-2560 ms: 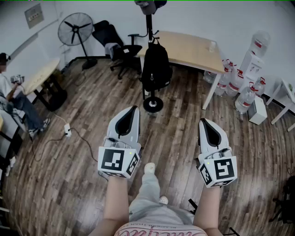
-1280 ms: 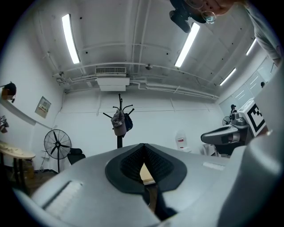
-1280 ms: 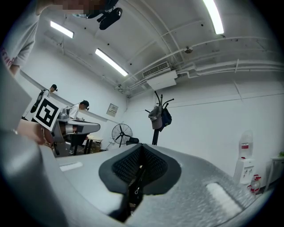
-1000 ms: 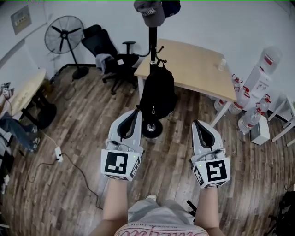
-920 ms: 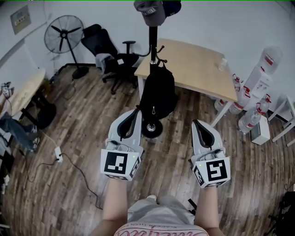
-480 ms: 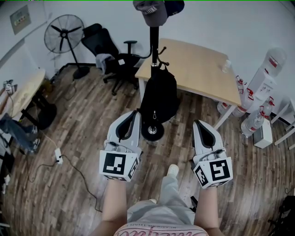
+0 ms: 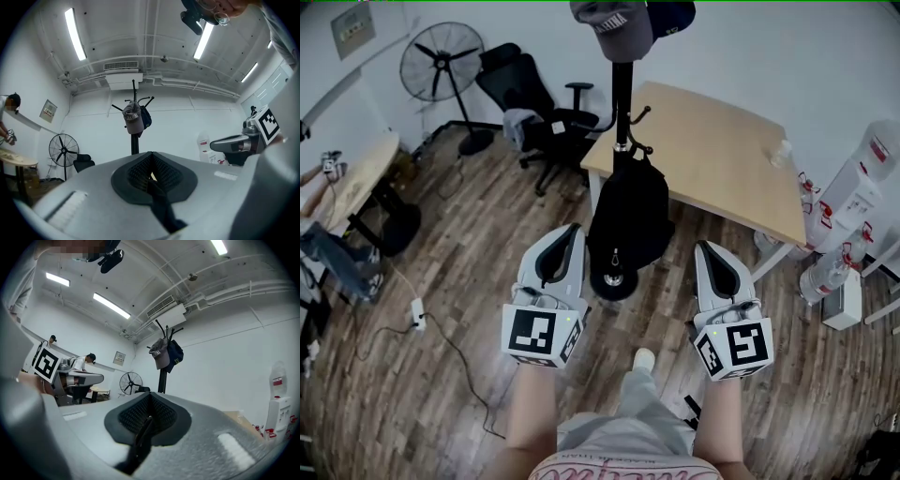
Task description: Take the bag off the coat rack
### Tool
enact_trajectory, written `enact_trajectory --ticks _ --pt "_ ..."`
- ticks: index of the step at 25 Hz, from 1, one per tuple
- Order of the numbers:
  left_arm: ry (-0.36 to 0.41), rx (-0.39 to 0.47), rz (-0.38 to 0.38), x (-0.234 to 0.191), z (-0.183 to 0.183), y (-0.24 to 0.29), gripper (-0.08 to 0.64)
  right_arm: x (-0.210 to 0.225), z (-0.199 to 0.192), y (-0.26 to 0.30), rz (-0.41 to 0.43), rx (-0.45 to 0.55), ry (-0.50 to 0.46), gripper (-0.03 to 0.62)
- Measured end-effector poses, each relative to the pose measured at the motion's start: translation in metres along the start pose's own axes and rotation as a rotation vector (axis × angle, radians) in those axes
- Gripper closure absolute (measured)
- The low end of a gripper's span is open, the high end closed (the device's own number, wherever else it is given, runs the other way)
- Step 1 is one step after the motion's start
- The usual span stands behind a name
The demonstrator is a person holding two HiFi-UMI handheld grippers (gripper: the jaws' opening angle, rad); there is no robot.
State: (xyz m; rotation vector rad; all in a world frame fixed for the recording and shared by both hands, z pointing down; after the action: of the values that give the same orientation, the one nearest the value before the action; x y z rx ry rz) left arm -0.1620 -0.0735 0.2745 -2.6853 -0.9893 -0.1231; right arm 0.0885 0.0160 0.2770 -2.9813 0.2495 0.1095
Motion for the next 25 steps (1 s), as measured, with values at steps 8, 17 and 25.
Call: enact_trajectory --ticks 8,17,25 --pt "0.018 -0.009 0.046 -0.004 -0.012 0.074 0.545 0.057 -0.011 0.07 0.058 0.007 -0.007 0.591" --pt "-0.004 -0.037 0.137 -0.013 -0.035 0.148 0.545 0.116 -0.026 0.142 0.142 -0.003 -0.023 0.591" --pt "0.005 -0.065 0.193 -0.018 -0.05 0.19 0.545 0.157 -0.038 0.186 0.215 0.037 0.086 0.565"
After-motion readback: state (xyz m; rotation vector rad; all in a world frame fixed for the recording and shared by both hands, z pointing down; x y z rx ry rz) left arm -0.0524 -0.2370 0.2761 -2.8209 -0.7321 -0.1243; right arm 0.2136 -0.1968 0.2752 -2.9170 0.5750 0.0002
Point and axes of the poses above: the fingertips, and each gripper's own axes: y forward along the fingers, x to its right, z out of its top, the point moved 10 cm from there along -y, backward along the fingers, and after that the axes turned 4 degrees about y, right-handed, at the moved point
